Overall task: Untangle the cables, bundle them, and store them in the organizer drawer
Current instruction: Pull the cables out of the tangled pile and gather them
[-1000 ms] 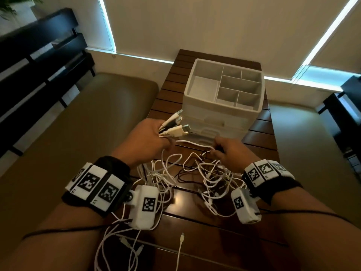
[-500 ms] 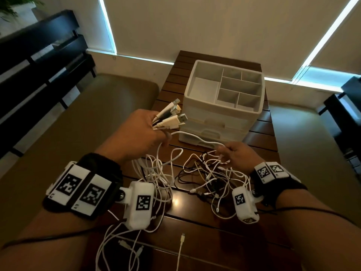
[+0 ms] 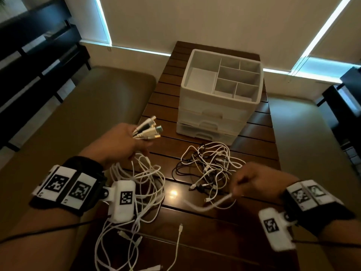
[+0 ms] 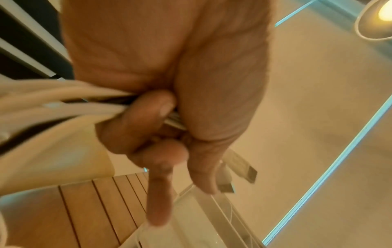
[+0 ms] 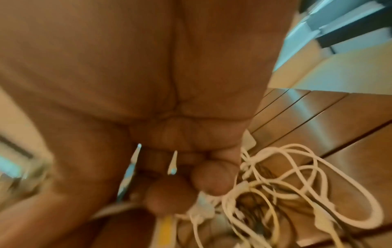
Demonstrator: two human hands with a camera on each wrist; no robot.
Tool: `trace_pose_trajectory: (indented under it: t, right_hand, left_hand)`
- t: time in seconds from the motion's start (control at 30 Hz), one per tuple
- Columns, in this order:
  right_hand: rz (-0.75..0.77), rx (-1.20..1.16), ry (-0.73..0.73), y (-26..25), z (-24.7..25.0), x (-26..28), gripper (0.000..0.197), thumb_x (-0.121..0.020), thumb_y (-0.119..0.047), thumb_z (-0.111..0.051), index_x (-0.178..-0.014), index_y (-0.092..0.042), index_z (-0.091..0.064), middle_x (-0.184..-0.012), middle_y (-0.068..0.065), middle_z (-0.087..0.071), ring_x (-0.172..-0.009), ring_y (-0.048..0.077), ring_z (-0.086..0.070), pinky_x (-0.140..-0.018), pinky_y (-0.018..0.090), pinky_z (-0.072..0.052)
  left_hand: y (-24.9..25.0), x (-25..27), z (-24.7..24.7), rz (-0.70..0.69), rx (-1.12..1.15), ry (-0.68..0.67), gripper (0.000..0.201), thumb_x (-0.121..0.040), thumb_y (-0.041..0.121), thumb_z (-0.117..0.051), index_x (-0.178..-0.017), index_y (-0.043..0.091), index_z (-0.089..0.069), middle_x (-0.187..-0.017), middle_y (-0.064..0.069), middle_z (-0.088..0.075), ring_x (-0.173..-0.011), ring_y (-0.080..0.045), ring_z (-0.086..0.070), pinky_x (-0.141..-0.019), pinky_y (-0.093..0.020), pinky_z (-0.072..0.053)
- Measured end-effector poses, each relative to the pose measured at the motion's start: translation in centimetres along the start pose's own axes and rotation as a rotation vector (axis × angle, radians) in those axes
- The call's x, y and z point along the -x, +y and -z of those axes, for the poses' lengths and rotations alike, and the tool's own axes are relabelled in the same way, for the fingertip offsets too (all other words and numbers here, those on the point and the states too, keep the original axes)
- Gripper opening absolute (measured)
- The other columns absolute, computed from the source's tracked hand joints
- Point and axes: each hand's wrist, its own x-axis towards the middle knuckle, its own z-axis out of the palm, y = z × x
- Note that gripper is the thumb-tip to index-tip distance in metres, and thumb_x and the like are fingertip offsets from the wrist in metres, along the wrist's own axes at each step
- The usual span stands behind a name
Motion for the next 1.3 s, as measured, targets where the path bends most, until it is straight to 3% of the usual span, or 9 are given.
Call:
trace_pose_trajectory:
  t: [0.17,0.33,0.5,0.7,0.87,1.0,1.1,1.2,1.3]
  right_hand:
    - [-0.053,0.292,-0.309,-1.2,-5.4,-4.0,0.025,-0.089,-0.016,-0.061,-0.107,-0.028,-0.072,-0.105,-0.012,-0.072,-0.097,0.001,-0.063,-0.093,0.029,-0.049]
    - [0.005,0.395,0.085,-2.0,-5.9,-7.6,0.025,-0.092,-0.011,-0.056,-0.113,-0.020,-0.067,-0.101,-0.014,-0.064,-0.082,-0.004,-0.052,-0.067,0.005,-0.034]
    - [-0.070,0.595,0.127,-1.4,-6.2,-10.4,0.039,-0.088,-0.003,-0.056,-0.123,-0.019,-0.060,-0.128,-0.001,-0.056,-0.110,0.018,-0.058,-0.089,0.028,-0.050]
    - [-0.224,0.816,0.147,-0.9,-6.0,-11.4,0.027,-0.095,-0.015,-0.048,-0.118,-0.007,-0.059,-0.118,0.012,-0.063,-0.106,0.030,-0.062,-0.085,0.038,-0.051]
    - [-0.247,0.539,0.431,-2.0,-3.9,-10.8,0.021,-0.098,-0.024,-0.046,-0.108,-0.009,-0.057,-0.106,0.010,-0.065,-0.098,0.028,-0.062,-0.073,0.031,-0.043]
    - [-0.218,0.183,0.373,-3.8,-1.9,-9.3,0.016,-0.096,-0.020,-0.049,-0.106,-0.013,-0.060,-0.099,0.003,-0.062,-0.087,0.017,-0.062,-0.070,0.027,-0.048]
    - [-0.188,0.283,0.295,-4.8,-1.3,-8.1,0.020,-0.092,-0.008,-0.049,-0.103,-0.016,-0.064,-0.092,0.000,-0.058,-0.080,0.015,-0.057,-0.064,0.023,-0.044]
    - [-0.164,0.416,0.375,-5.0,-1.7,-7.7,0.015,-0.089,-0.012,-0.054,-0.097,-0.013,-0.066,-0.090,0.003,-0.061,-0.084,0.020,-0.058,-0.067,0.028,-0.045]
    - [-0.112,0.116,0.485,-4.7,-2.3,-7.7,0.007,-0.091,-0.017,-0.059,-0.088,-0.015,-0.065,-0.075,-0.007,-0.067,-0.067,0.012,-0.063,-0.056,0.024,-0.047]
  left_hand:
    - [-0.6,-0.7,-1.9,0.069,0.075,-0.141,0.009,-0.089,0.018,-0.066,-0.092,0.010,-0.067,-0.059,-0.005,-0.065,-0.043,-0.006,-0.051,-0.041,-0.017,-0.037]
    - [-2.6,-0.5,-4.1,0.215,-0.142,-0.478,0.015,-0.090,0.028,-0.065,-0.090,0.013,-0.066,-0.054,0.002,-0.061,-0.043,-0.008,-0.047,-0.043,-0.020,-0.036]
    - [-4.7,-0.2,-4.3,0.294,-0.278,-0.688,0.022,-0.086,0.041,-0.068,-0.082,0.019,-0.067,-0.054,-0.001,-0.057,-0.047,-0.016,-0.045,-0.047,-0.025,-0.038]
    - [-6.0,-1.2,-4.7,0.296,0.245,-0.413,0.027,-0.082,0.034,-0.072,-0.078,0.011,-0.059,-0.048,0.000,-0.046,-0.041,-0.011,-0.039,-0.038,-0.017,-0.034]
    - [-6.9,-2.1,-4.9,0.323,0.473,-0.335,0.045,-0.058,0.048,-0.088,-0.074,0.016,-0.061,-0.069,-0.006,-0.052,-0.061,-0.021,-0.042,-0.066,-0.031,-0.038]
    - [-6.0,-2.6,-5.5,0.365,0.483,-0.274,0.036,-0.075,0.034,-0.076,-0.057,0.022,-0.048,-0.050,0.007,-0.035,-0.042,-0.008,-0.027,-0.039,-0.019,-0.027]
    - [-5.8,-2.9,-5.7,0.395,0.500,-0.246,0.023,-0.081,0.021,-0.068,-0.068,0.019,-0.049,-0.052,0.006,-0.036,-0.043,-0.009,-0.027,-0.040,-0.020,-0.026]
    - [-5.3,-2.6,-5.9,0.403,0.505,-0.242,0.026,-0.086,0.031,-0.067,-0.069,0.021,-0.049,-0.053,0.005,-0.037,-0.044,-0.010,-0.027,-0.043,-0.021,-0.023]
    - [-4.5,-2.5,-6.4,0.328,0.499,-0.203,0.032,-0.090,0.042,-0.062,-0.071,0.021,-0.048,-0.052,0.007,-0.037,-0.043,-0.008,-0.028,-0.039,-0.021,-0.024]
